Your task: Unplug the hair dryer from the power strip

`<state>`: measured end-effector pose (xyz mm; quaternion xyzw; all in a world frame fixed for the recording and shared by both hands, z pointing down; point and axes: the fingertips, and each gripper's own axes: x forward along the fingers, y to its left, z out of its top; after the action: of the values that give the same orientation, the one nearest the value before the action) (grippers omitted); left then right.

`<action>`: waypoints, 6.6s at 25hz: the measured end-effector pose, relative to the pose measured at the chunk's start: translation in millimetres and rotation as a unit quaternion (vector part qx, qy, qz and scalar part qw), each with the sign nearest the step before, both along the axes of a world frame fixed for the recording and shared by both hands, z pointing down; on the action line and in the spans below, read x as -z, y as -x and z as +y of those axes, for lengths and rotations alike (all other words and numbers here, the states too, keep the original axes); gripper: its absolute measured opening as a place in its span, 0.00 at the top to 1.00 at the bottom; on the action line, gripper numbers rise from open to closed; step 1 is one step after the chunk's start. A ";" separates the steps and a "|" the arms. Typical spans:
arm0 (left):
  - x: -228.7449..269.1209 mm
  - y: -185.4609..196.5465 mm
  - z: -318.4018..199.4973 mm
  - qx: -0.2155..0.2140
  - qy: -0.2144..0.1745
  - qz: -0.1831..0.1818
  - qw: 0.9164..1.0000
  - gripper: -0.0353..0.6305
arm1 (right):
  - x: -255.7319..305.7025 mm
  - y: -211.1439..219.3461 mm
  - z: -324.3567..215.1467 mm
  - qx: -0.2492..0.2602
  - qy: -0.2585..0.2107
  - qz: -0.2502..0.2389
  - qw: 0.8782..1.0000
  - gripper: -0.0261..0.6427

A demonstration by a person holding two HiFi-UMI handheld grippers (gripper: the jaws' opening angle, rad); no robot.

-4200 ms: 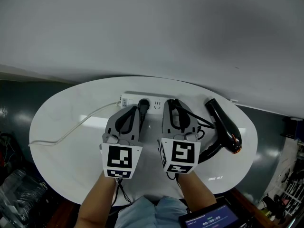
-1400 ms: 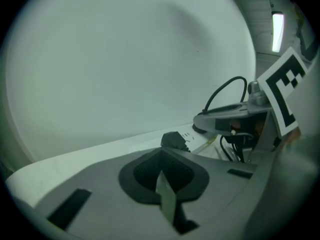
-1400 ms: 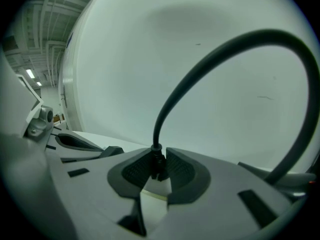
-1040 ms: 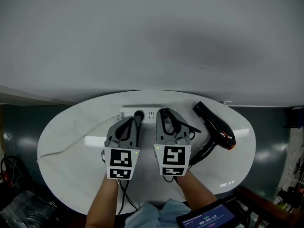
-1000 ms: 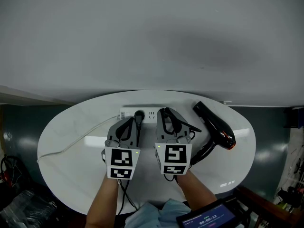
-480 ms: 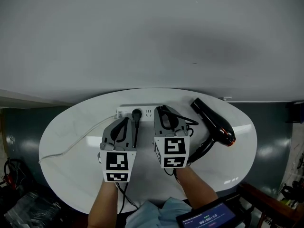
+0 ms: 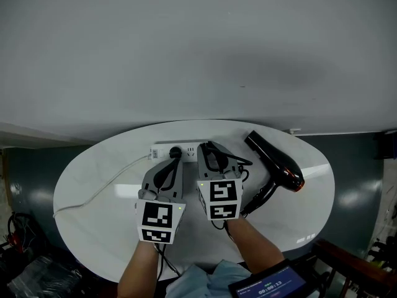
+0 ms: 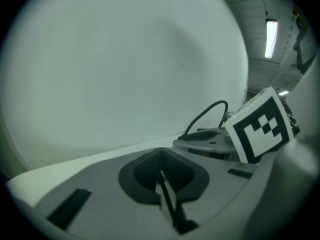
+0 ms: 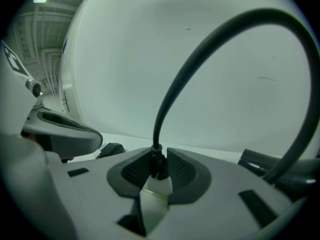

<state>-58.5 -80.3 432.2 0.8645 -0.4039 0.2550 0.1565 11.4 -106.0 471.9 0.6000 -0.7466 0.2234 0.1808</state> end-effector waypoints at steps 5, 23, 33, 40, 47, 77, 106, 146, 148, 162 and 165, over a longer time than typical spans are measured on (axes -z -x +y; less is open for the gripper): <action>-1.3 -13.1 -2.6 -0.011 0.010 0.013 1.000 0.95 | 1.1 2.8 -0.6 0.003 0.002 -0.005 1.000 0.84; -20.8 -28.2 -4.0 -0.034 0.015 -0.034 0.999 0.95 | 5.3 7.4 1.8 0.010 0.011 -0.017 1.000 0.83; -28.8 -33.3 1.1 -0.073 0.026 -0.077 0.994 0.95 | 4.7 7.2 1.6 0.020 0.020 -0.029 0.999 0.83; -36.1 -39.6 0.2 -0.090 0.065 -0.087 0.990 0.95 | 1.4 4.0 0.9 0.032 0.026 -0.033 0.999 0.83; -45.2 -43.6 7.4 -0.144 0.064 -0.136 0.978 0.95 | -1.2 3.2 2.5 0.054 0.018 -0.024 0.998 0.81; -45.9 -40.9 22.5 -0.231 0.101 -0.211 0.945 0.95 | 15.1 13.7 4.6 0.095 -0.001 -0.033 0.995 0.86; -54.8 -44.8 30.6 -0.259 0.112 -0.232 0.931 0.95 | 14.0 7.2 13.1 0.105 -0.002 -0.039 0.994 0.86; -4.1 -52.1 13.8 -0.193 0.018 -0.162 0.968 0.95 | 78.1 -31.2 52.6 0.067 -0.064 -0.087 0.992 0.83; 9.5 -53.1 19.8 -0.184 0.003 -0.153 0.971 0.95 | 69.1 -28.8 59.4 0.072 -0.044 -0.092 0.992 0.76; 46.3 -45.3 94.2 -0.136 -0.036 -0.098 0.985 0.95 | 15.4 -20.7 134.4 0.088 0.064 -0.141 0.984 0.69; 55.3 -49.4 110.4 -0.136 -0.039 -0.079 0.987 0.95 | 22.5 -20.5 146.0 0.092 0.056 -0.148 0.983 0.69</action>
<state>-9.2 30.1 376.9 0.8940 -0.3034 0.3253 0.0541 31.9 40.1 449.3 0.4779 -0.8034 0.3339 0.1210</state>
